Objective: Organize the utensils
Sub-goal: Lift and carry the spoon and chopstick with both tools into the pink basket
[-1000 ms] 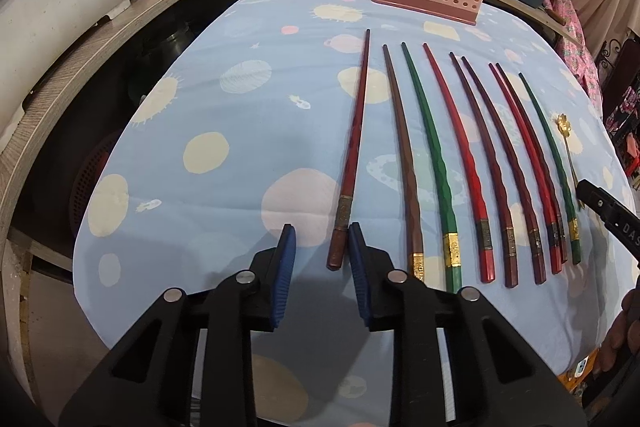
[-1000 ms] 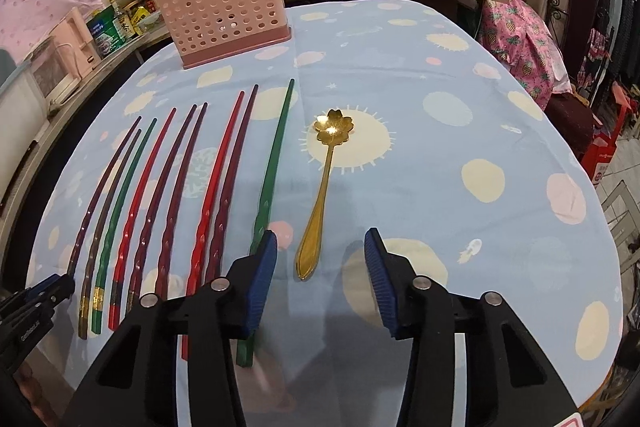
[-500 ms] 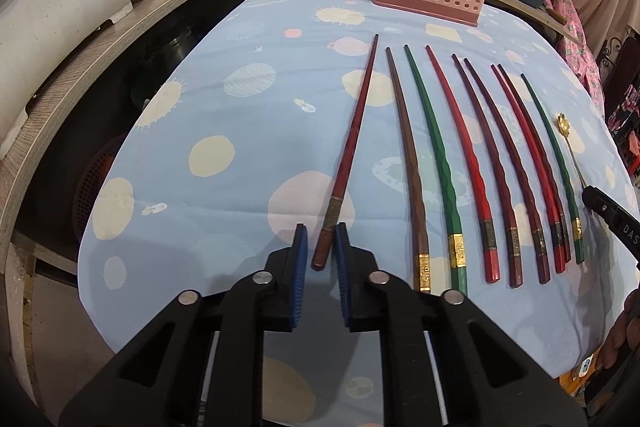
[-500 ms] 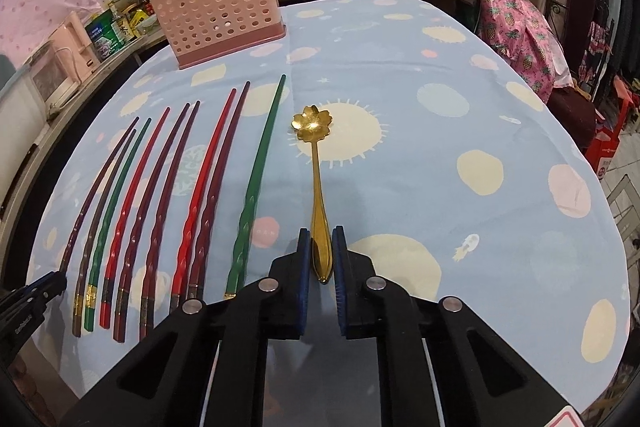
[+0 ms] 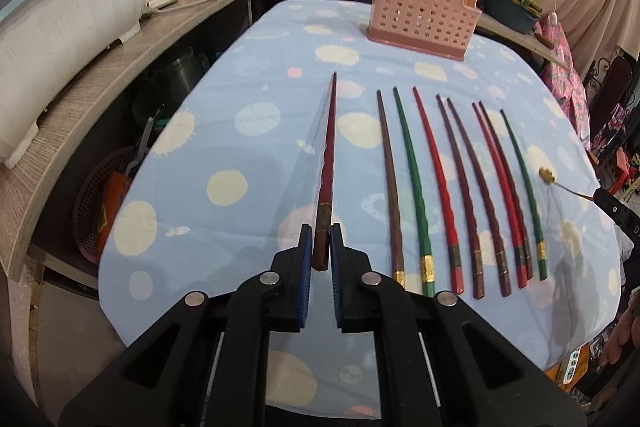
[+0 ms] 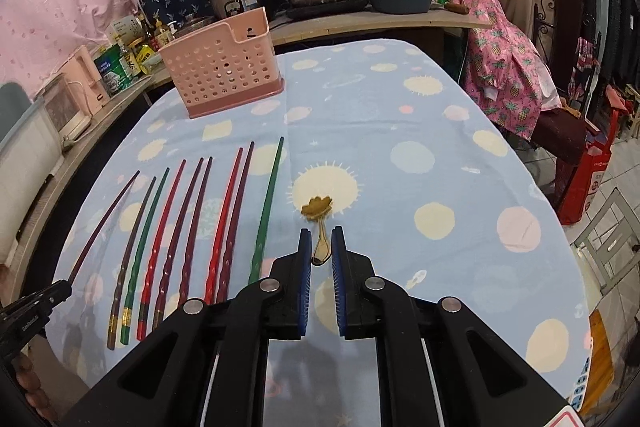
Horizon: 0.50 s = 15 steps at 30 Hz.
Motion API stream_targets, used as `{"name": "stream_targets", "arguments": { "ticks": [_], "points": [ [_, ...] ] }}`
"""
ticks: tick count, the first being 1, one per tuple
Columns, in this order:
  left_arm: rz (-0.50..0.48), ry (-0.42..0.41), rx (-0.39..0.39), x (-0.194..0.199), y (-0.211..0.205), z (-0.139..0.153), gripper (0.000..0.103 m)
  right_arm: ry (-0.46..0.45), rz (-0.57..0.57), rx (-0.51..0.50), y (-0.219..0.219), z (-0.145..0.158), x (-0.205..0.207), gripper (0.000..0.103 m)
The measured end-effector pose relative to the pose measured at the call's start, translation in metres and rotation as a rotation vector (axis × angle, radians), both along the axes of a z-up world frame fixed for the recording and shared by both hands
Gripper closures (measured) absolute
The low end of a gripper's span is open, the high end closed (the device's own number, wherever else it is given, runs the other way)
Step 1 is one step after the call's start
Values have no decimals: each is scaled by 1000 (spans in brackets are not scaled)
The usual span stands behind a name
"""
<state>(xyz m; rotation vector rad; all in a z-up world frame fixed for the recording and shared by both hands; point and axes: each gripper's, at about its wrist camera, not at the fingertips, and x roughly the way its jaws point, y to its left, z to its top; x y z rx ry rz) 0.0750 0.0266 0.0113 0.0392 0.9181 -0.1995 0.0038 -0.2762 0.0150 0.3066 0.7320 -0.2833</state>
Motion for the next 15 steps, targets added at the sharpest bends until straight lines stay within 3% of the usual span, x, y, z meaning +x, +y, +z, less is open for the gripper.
{"name": "stream_targets", "arguments": {
  "ticks": [6, 15],
  "points": [
    [14, -50, -36, 6, 5, 29, 95, -36, -13, -5, -12, 17, 1, 101],
    [33, -130, -72, 29, 12, 74, 95, -84, -8, 6, -27, 39, 13, 101]
  ]
}}
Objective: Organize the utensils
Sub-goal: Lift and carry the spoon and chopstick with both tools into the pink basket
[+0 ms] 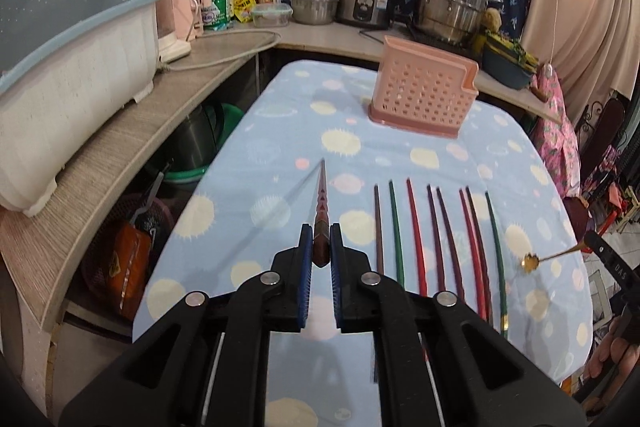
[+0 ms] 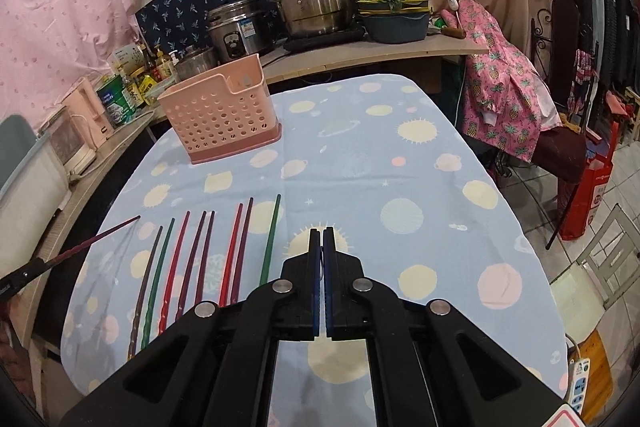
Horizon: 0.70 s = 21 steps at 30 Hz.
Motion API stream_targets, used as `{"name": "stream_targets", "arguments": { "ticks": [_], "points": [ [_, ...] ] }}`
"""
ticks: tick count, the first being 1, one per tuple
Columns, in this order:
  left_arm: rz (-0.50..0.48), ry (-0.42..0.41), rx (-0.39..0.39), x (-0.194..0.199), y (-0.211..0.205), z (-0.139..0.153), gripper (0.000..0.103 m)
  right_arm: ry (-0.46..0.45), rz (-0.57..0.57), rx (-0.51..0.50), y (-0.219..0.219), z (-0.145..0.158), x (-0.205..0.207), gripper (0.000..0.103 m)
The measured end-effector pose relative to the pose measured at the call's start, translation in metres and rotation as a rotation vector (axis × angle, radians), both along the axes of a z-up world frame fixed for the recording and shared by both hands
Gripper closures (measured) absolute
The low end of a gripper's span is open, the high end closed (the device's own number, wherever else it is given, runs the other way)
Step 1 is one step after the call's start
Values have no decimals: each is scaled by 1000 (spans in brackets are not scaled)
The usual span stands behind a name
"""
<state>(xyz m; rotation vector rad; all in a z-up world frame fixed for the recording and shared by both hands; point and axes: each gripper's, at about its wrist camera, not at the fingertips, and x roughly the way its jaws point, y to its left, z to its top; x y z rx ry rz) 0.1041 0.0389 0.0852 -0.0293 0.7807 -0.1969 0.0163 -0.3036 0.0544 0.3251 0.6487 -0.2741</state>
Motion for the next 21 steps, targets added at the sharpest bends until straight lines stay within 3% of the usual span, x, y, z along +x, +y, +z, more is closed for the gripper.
{"name": "stream_targets", "arguments": {
  "ticks": [11, 17, 21],
  "points": [
    [0, -112, -41, 58, -2, 70, 95, -96, 62, -5, -6, 55, 45, 101],
    [-19, -167, -71, 102, -19, 117, 95, -134, 102, -5, -11, 87, 91, 101],
    [-22, -245, -79, 123, -38, 153, 96, -151, 115, -26, -11, 100, 126, 101]
  ]
}}
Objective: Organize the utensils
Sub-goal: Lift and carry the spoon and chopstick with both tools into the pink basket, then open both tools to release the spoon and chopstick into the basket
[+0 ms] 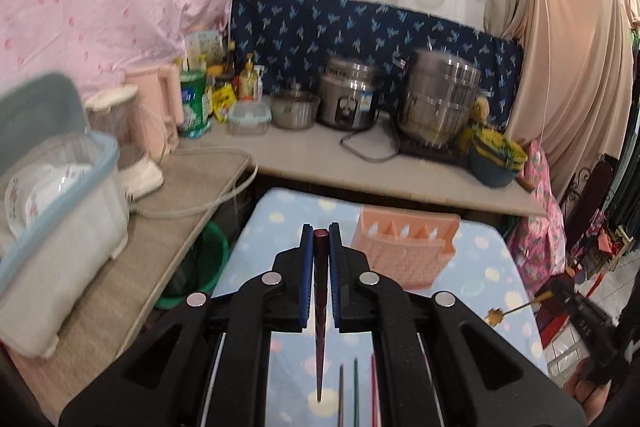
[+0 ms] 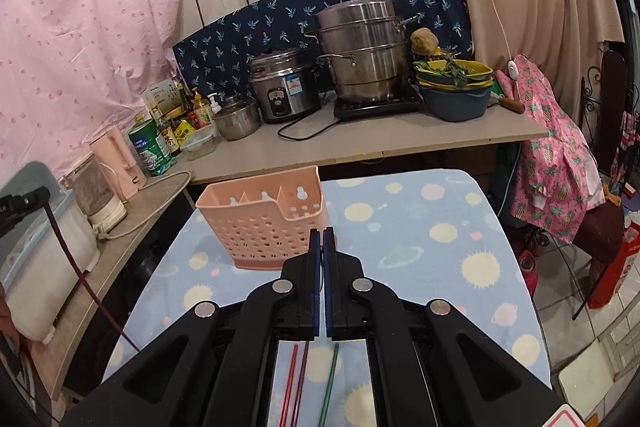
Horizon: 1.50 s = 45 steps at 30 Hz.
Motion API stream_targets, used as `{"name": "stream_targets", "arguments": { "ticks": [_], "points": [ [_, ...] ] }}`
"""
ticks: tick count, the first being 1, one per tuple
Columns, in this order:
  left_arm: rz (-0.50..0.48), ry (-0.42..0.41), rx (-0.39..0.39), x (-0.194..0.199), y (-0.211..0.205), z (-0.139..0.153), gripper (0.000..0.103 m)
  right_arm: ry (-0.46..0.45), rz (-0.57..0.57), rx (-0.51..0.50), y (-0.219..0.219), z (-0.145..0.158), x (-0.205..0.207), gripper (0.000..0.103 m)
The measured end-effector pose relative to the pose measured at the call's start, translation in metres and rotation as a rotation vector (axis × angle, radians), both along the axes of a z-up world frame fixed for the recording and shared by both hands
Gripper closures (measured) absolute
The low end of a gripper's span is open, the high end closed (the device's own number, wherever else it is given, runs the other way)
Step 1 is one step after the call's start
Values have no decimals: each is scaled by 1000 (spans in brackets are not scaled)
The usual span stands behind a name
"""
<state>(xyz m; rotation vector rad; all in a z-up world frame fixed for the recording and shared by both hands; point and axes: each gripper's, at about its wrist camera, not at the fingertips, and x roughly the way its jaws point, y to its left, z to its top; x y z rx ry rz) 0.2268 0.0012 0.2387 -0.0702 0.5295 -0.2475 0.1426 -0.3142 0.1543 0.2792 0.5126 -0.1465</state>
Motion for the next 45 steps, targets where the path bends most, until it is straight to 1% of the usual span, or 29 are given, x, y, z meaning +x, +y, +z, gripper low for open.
{"name": "stream_targets", "arguments": {
  "ticks": [5, 7, 11, 15, 17, 19, 23, 27, 30, 31, 33, 34, 35, 36, 37, 38, 39, 40, 41, 43, 45],
  "points": [
    [2, -106, -45, 33, -27, 50, 96, -3, 28, 13, -4, 11, 52, 101],
    [7, -142, -63, 46, -37, 64, 96, -11, 24, -4, -3, 17, 69, 101],
    [2, -179, -85, 73, -59, 77, 96, -29, 25, -23, -7, 29, 100, 101],
    [0, -213, -103, 98, -77, 82, 96, -20, 44, -14, -11, 30, 127, 101],
    [-2, -220, -105, 110, -86, 80, 96, -11, 48, -16, -11, 30, 138, 101],
    [-6, -203, -92, 123, -93, 72, 96, -2, 51, -15, -11, 25, 145, 101],
    [-9, -157, -61, 140, -103, 43, 96, 30, 50, 6, -16, 9, 159, 101],
    [-12, -112, -49, 149, -104, 11, 96, 73, 43, 22, -22, -10, 175, 101],
    [-12, -85, -36, 154, -103, -6, 96, 102, 35, 35, -24, -23, 184, 100],
    [-14, -72, -36, 155, -102, -10, 95, 100, 25, 39, -25, -25, 185, 100],
    [-3, -66, -29, 154, -99, -15, 94, 92, 12, 36, -26, -27, 182, 94],
    [6, -69, -24, 152, -96, -17, 90, 86, 6, 34, -26, -25, 180, 88],
    [5, -67, -22, 151, -94, -16, 86, 77, 2, 37, -26, -24, 176, 79],
    [4, -65, -23, 149, -91, -17, 74, 65, -2, 41, -27, -21, 172, 76],
    [13, -69, -24, 145, -87, -17, 60, 56, -4, 40, -27, -18, 167, 71],
    [25, -76, -23, 140, -83, -18, 53, 47, -5, 34, -26, -15, 163, 69],
    [34, -82, -21, 136, -79, -18, 43, 38, -6, 23, -26, -10, 157, 68],
    [41, -86, -18, 131, -75, -18, 41, 27, -7, 14, -24, -6, 151, 64],
    [43, -85, -12, 126, -72, -19, 41, 17, -5, 9, -24, -1, 145, 60],
    [47, -75, 9, 115, -66, -21, 37, 1, -4, 13, -22, 6, 131, 54],
    [48, -70, 26, 103, -60, -23, 33, -8, -4, 26, -20, 12, 115, 52]
  ]
}}
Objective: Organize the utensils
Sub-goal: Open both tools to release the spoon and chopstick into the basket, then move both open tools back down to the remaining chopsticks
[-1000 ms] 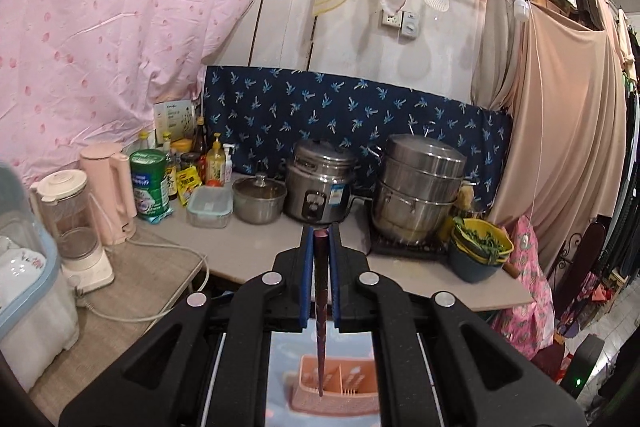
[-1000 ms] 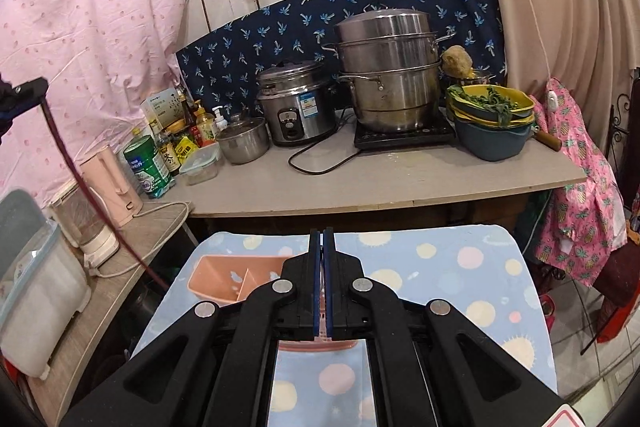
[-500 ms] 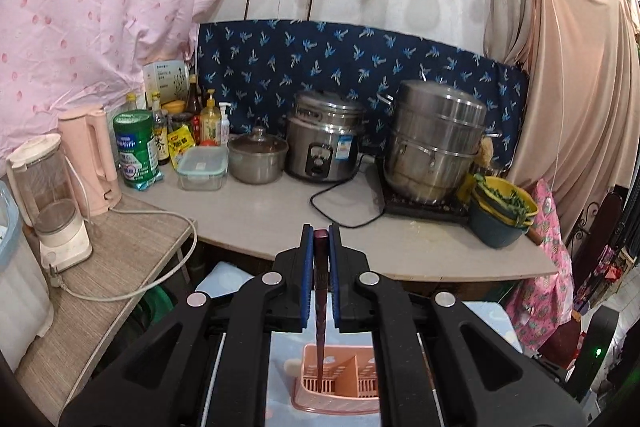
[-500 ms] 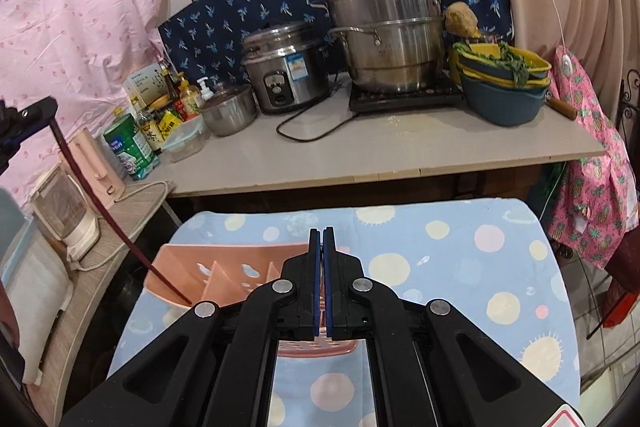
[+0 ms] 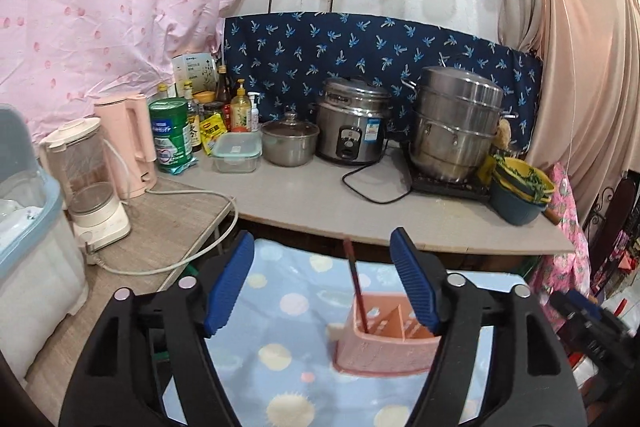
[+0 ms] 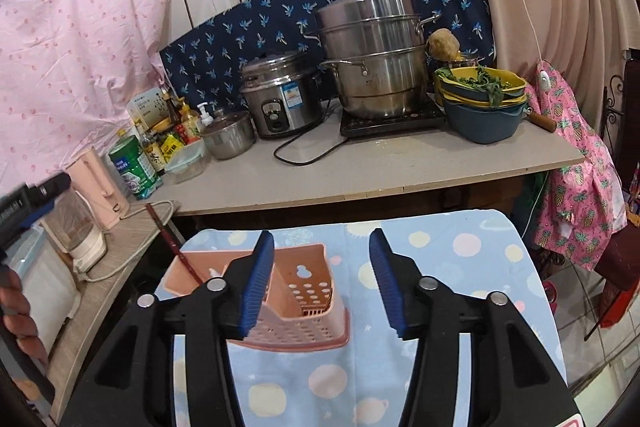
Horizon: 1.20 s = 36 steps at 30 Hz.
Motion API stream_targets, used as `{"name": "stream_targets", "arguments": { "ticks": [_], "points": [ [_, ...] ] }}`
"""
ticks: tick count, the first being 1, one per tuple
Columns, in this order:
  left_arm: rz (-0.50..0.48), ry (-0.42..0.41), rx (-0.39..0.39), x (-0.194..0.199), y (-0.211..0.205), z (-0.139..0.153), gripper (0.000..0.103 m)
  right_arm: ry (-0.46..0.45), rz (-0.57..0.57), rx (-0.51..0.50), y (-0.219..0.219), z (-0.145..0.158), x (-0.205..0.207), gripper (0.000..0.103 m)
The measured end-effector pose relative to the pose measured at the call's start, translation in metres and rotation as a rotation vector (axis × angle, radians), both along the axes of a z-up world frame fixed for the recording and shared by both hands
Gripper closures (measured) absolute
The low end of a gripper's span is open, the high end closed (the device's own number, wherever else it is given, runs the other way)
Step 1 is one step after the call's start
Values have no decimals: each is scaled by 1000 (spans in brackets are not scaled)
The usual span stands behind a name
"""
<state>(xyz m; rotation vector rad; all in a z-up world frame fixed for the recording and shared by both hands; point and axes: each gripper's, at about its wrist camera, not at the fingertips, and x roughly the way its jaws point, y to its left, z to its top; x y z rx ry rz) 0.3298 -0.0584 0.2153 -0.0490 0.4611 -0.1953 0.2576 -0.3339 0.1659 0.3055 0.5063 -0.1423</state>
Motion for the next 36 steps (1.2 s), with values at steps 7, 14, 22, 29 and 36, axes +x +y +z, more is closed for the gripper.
{"name": "stream_targets", "arguments": {
  "ticks": [7, 14, 22, 29, 36],
  "points": [
    [-5, 76, 58, -56, 26, -31, 33, -8, 14, 10, 15, 3, -63, 47],
    [-6, 138, 94, -113, 45, -64, 33, 4, 33, -64, 43, -6, -126, 46],
    [-13, 195, 121, -172, 63, -100, 33, 44, 37, -55, 62, -34, -184, 45],
    [-7, 230, 129, -215, 70, -128, 33, 102, 31, -46, 77, -68, -220, 45],
    [-8, 263, 150, -247, 71, -155, 33, 147, 16, -73, 86, -95, -247, 45]
  ]
}}
